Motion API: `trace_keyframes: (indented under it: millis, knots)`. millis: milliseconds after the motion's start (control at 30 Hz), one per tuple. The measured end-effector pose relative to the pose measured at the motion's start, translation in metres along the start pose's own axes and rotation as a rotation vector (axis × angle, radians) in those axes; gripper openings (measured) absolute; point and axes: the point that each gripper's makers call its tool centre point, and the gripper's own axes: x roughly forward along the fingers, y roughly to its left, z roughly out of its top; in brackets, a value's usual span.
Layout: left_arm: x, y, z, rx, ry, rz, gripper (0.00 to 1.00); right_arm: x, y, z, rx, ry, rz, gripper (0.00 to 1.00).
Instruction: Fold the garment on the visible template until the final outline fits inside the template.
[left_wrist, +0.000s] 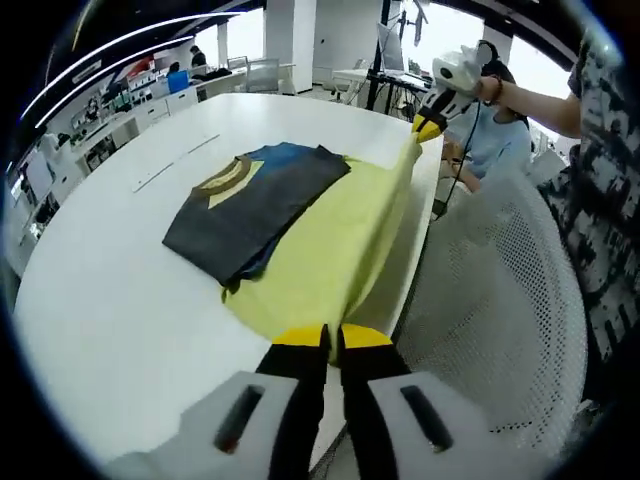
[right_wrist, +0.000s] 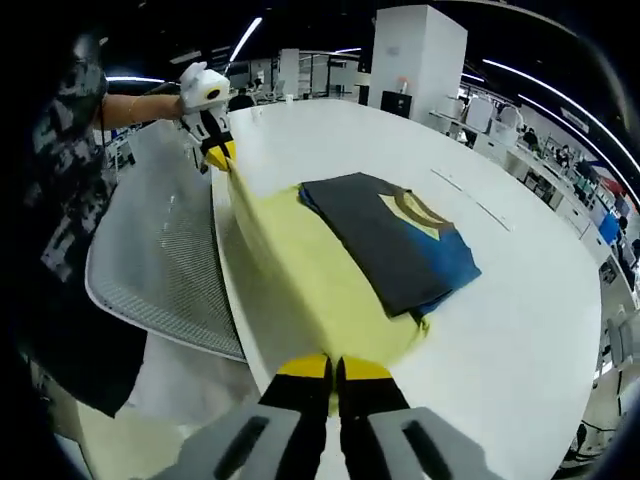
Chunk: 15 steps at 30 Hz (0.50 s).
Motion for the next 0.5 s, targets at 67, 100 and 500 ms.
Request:
trace_keyframes:
  millis: [67,100,500]
  knots:
    - [-0.001,0.004,0.005,0.003,-0.008,0.011,0.01,-0.001,-0.007,0.005,-0.007,-0.008,-0.016,0.0]
    - [-0.002,0.008,0.009,0.001,-0.018,0.022,0.01,-0.001,-0.007,0.009,-0.015,-0.009,-0.025,0.0]
    - [-0.007,0.039,0.053,0.036,-0.106,0.107,0.01,0.001,-0.041,0.037,-0.059,-0.033,-0.119,0.0]
